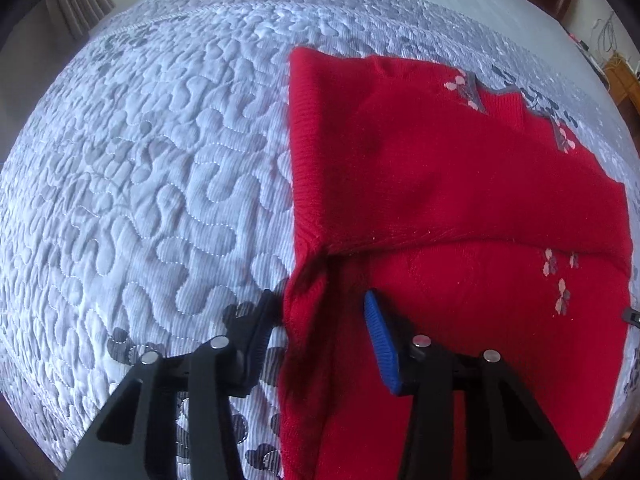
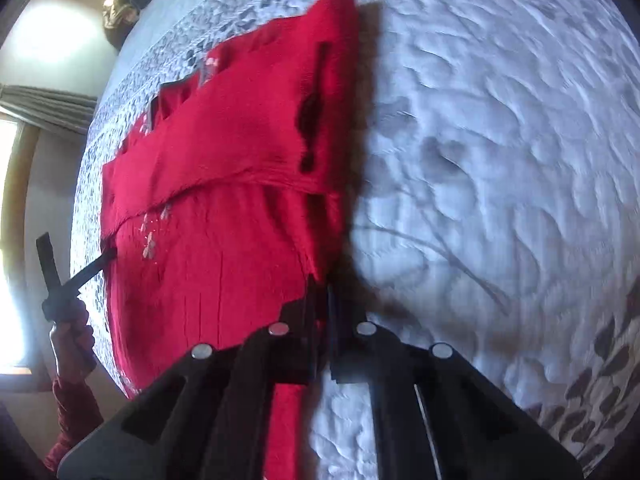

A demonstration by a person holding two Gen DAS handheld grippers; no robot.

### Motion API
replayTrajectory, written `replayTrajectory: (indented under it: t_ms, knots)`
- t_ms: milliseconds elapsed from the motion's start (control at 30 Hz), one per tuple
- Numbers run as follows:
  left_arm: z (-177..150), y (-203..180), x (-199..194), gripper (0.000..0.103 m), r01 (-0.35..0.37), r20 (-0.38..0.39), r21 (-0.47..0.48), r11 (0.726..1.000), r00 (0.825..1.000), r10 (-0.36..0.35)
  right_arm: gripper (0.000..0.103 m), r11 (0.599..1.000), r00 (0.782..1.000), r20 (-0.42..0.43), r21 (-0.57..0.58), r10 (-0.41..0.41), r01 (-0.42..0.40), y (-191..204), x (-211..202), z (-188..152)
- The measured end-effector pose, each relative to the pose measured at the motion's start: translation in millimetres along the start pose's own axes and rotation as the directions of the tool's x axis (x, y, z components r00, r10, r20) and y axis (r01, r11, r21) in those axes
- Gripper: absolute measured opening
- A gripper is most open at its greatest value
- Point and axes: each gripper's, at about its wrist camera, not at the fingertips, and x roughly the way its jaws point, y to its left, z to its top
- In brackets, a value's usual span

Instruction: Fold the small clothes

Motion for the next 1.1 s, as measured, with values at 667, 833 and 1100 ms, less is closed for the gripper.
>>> replayTrajectory:
  t_ms: [667,833,1100]
  knots:
    - [-123,20,-52,0.048,0.185,-0.042,0.014,0.983,0.982,-0.184,0.034,0.989,0.991,-0.015,-0.057,0.133,-0.134,16,-9,-134]
    - [-142,24,-59,0.024,0.195,-0.049,-0.007,0.981,0.980,-0.195,0.005,0.984,0.984,-0.014,-0.024,0.179,-0.179,12,-6,-163]
    - [-159,41,-63,0.010,0.226,-0.046,-0.095,0.970,0.972,-0.231,0.004,0.998,0.998,0.012,0.018,0.064,-0.064,4,-22,-182]
